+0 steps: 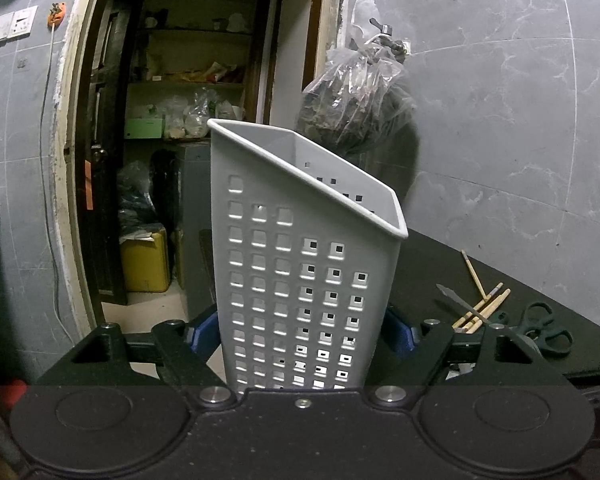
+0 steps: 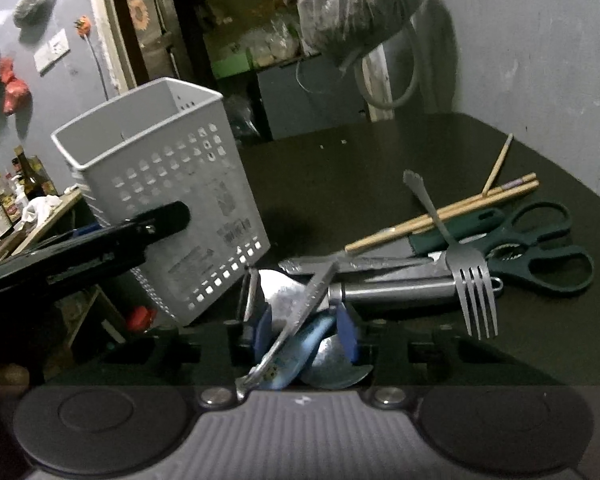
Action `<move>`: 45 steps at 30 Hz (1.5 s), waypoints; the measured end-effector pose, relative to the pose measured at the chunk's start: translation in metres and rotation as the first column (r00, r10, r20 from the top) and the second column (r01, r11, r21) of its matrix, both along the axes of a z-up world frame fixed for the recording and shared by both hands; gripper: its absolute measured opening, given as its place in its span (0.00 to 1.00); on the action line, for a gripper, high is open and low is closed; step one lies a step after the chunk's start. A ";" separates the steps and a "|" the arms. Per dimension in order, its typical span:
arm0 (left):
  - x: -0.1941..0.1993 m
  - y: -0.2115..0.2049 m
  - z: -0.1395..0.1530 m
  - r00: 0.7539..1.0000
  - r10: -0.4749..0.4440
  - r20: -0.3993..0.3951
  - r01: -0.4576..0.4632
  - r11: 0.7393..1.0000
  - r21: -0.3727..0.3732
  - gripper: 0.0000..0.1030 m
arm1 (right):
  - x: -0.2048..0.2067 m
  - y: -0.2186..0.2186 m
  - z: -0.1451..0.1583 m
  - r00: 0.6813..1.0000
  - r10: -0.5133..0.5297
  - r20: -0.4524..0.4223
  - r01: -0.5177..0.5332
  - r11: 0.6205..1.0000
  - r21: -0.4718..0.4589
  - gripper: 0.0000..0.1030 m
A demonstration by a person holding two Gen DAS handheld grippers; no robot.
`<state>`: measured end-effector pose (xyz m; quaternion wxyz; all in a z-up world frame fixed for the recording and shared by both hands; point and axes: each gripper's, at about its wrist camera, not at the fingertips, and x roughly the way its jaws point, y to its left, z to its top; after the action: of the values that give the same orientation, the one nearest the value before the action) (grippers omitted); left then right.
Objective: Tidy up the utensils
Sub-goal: 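Grasp a silver spoon from the pile with the right tool, then lift the spoon over the basket and open the right tool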
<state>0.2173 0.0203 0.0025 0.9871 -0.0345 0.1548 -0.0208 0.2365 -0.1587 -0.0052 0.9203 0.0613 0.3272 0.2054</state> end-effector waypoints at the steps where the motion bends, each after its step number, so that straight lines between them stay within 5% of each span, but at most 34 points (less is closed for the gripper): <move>1: 0.000 0.000 0.000 1.000 0.000 0.000 0.000 1.000 -0.001 0.79 | 0.003 0.000 -0.002 1.000 0.003 -0.016 -0.003 1.000 0.008 0.35; 11: 0.000 0.000 0.000 1.000 -0.001 -0.001 0.001 1.000 -0.001 0.79 | 0.012 -0.016 -0.005 0.998 -0.027 -0.055 0.033 0.993 0.117 0.02; 23: -0.008 -0.004 0.001 0.999 -0.035 -0.011 0.035 0.999 0.002 0.79 | -0.004 -0.053 -0.007 0.998 -0.036 -0.042 0.048 0.942 0.332 0.01; 30: -0.020 -0.007 0.001 0.998 -0.067 -0.010 0.067 0.998 0.004 0.79 | -0.025 -0.075 0.039 0.983 -0.056 0.175 -0.020 0.914 0.406 0.01; 39: -0.034 -0.013 0.001 0.995 -0.101 -0.011 0.102 0.995 0.019 0.78 | -0.023 -0.053 0.111 0.894 -0.009 0.447 -0.212 0.873 0.440 0.02; 45: -0.037 -0.010 0.002 0.995 -0.103 -0.017 0.103 0.995 0.008 0.77 | 0.006 -0.009 0.128 0.853 0.049 0.520 -0.328 0.825 0.460 0.02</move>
<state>0.1799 0.0102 0.0048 0.9835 -0.0221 0.1649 -0.0708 0.2425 -0.1681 0.1233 0.8924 0.2269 0.0193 0.3896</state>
